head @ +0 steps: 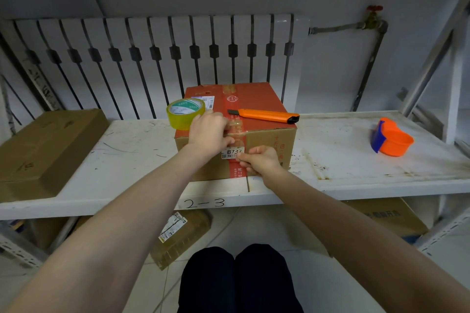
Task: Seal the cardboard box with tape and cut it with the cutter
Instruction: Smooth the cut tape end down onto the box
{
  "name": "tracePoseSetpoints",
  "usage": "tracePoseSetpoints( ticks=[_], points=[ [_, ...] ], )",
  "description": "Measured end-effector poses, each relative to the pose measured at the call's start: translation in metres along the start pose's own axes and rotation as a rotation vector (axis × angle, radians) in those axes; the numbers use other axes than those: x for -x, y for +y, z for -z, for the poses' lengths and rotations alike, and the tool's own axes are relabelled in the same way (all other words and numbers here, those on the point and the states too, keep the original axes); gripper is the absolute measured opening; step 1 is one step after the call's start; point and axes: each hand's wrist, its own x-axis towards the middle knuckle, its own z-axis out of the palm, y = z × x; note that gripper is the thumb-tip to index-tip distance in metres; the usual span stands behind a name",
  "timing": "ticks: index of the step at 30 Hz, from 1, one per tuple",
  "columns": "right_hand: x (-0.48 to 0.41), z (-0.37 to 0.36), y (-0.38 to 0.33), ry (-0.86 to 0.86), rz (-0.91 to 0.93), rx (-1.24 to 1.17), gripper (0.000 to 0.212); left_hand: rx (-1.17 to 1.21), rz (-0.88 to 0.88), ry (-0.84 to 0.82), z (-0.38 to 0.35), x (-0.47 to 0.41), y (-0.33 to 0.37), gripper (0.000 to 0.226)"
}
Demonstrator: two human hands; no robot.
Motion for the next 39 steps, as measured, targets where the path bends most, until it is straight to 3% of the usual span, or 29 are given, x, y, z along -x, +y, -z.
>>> tracePoseSetpoints(
  ticks=[4,8,10,12,15,24,27,34,39],
  points=[
    [0.004,0.004,0.001,0.019,0.128,0.172,0.026,0.019,0.020,-0.010,0.000,0.001,-0.001,0.035],
    [0.010,0.012,-0.015,0.249,0.666,0.796,0.014,0.039,0.022,-0.026,0.003,0.001,-0.004,0.031],
    [0.004,0.014,-0.026,0.341,0.914,0.954,0.013,0.053,0.027,-0.022,0.003,0.002,-0.004,0.029],
    [-0.010,0.016,-0.032,0.299,1.013,1.062,0.022,0.060,0.018,-0.020,0.003,0.003,-0.004,0.027],
    [-0.028,0.018,-0.028,0.220,1.045,1.204,0.038,0.079,-0.002,-0.029,0.002,0.005,-0.009,0.029],
    [-0.040,0.023,-0.011,0.295,1.187,1.315,0.058,0.069,-0.049,0.032,-0.005,0.011,-0.011,0.035],
    [-0.041,0.025,-0.011,0.245,1.168,1.342,0.066,0.016,-0.071,0.062,-0.009,0.011,-0.007,0.038],
    [-0.041,0.020,-0.016,0.279,1.184,1.183,0.031,-0.063,-0.153,0.077,-0.016,0.018,-0.008,0.044],
    [-0.041,0.014,-0.012,0.362,1.139,1.186,0.048,-0.064,-0.185,0.066,-0.016,0.019,-0.012,0.045]
  ],
)
